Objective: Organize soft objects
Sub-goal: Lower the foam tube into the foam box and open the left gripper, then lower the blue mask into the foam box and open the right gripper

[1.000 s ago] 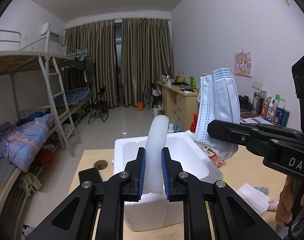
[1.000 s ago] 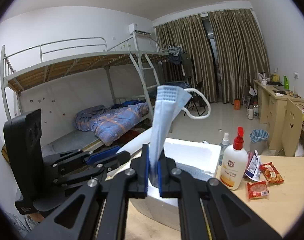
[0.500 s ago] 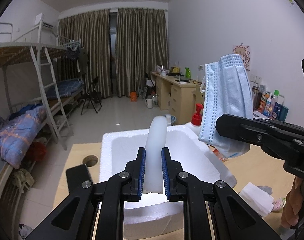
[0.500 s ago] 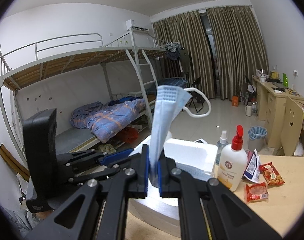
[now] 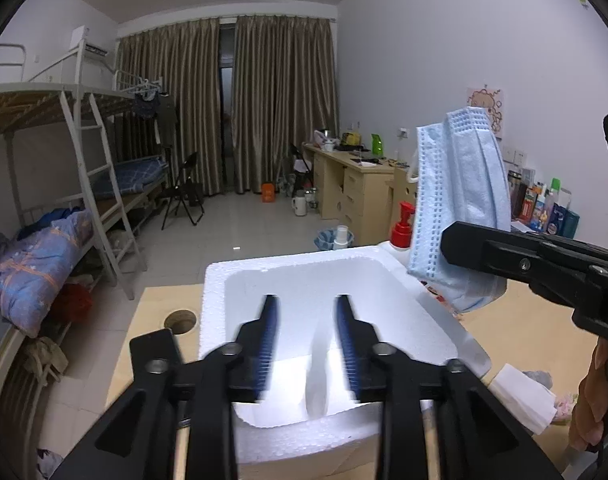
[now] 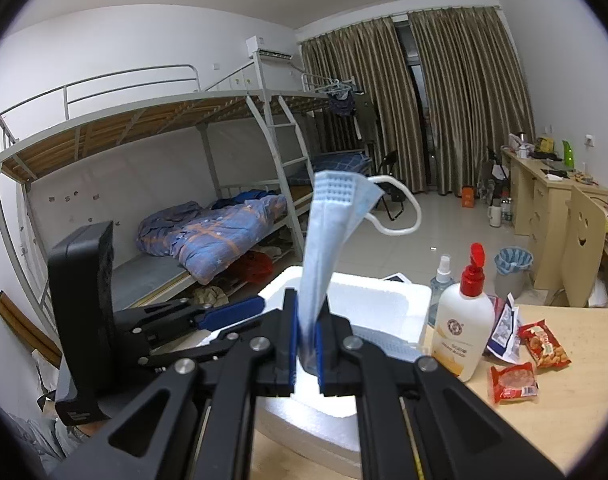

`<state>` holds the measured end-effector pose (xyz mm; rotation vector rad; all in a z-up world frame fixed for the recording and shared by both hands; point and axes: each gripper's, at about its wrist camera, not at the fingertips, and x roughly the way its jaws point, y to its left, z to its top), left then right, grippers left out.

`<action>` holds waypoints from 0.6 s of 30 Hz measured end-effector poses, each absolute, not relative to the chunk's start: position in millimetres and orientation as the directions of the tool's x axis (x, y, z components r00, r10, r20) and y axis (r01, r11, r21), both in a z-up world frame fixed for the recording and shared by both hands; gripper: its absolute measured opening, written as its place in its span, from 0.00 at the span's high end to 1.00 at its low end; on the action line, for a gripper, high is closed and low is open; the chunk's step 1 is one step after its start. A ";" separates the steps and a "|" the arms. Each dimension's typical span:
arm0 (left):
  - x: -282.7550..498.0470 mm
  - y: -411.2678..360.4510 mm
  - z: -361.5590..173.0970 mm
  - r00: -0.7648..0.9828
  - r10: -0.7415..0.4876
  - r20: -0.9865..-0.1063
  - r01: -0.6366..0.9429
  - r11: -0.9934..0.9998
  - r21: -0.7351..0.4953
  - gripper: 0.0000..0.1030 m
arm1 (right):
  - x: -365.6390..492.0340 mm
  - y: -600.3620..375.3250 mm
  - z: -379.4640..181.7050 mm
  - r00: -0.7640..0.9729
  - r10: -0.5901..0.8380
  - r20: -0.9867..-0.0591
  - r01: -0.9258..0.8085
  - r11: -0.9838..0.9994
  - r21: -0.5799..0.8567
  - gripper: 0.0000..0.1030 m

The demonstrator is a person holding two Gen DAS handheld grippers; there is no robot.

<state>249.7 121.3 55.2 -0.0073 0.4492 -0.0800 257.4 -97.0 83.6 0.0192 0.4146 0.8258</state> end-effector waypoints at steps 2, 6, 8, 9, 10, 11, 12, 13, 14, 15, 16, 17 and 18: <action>246.7 121.8 55.3 0.901 -0.073 -0.427 0.065 0.997 -0.033 0.23 | 258.1 -95.7 82.8 0.604 0.715 -0.352 -0.708 0.684 0.175 0.90; 239.0 129.1 59.0 0.923 -0.035 -0.384 0.021 0.999 -0.040 0.11 | 257.4 -93.5 80.2 0.606 0.711 -0.356 -0.706 0.687 0.172 0.90; 234.8 134.7 59.8 0.928 -0.036 -0.371 0.017 0.998 -0.054 0.08 | 255.8 -90.9 80.6 0.608 0.709 -0.356 -0.705 0.689 0.167 0.90; 232.6 138.0 59.5 0.930 -0.033 -0.366 0.011 0.998 -0.060 0.08 | 255.3 -90.0 81.2 0.609 0.709 -0.357 -0.706 0.689 0.164 0.90; 229.7 138.6 58.6 0.931 -0.031 -0.363 0.008 0.998 -0.064 0.08 | 254.6 -88.7 81.7 0.610 0.708 -0.357 -0.706 0.690 0.162 0.90; 227.2 138.2 57.8 0.931 -0.027 -0.363 0.005 0.998 -0.063 0.08 | 254.2 -86.3 82.3 0.611 0.707 -0.357 -0.706 0.690 0.158 0.90; 225.8 140.7 57.1 0.931 -0.022 -0.363 -0.001 0.998 -0.064 0.08 | 253.7 -84.7 82.7 0.611 0.707 -0.357 -0.707 0.690 0.155 0.90; 223.3 144.4 55.5 0.932 -0.019 -0.363 -0.005 0.998 -0.065 0.08 | 253.0 -83.5 82.5 0.611 0.707 -0.356 -0.709 0.689 0.152 0.90; 222.3 146.7 54.9 0.932 -0.018 -0.363 -0.007 0.998 -0.066 0.08 | 252.3 -81.4 83.1 0.611 0.707 -0.357 -0.711 0.688 0.146 0.90; 220.8 149.5 54.0 0.931 -0.019 -0.365 -0.007 0.997 -0.070 0.07 | 251.9 -79.3 83.3 0.611 0.707 -0.356 -0.713 0.687 0.142 0.90; 220.5 151.2 52.9 0.930 -0.019 -0.367 -0.008 0.997 -0.072 0.07 | 251.2 -76.3 84.0 0.609 0.710 -0.354 -0.716 0.684 0.140 0.90; 220.1 152.4 51.6 0.929 -0.017 -0.370 -0.011 0.997 -0.075 0.07 | 251.1 -73.4 84.2 0.607 0.712 -0.354 -0.719 0.681 0.138 0.90; 218.6 154.3 50.3 0.928 -0.016 -0.372 -0.013 0.997 -0.077 0.07 | 251.0 -70.9 83.6 0.605 0.712 -0.355 -0.721 0.680 0.135 0.90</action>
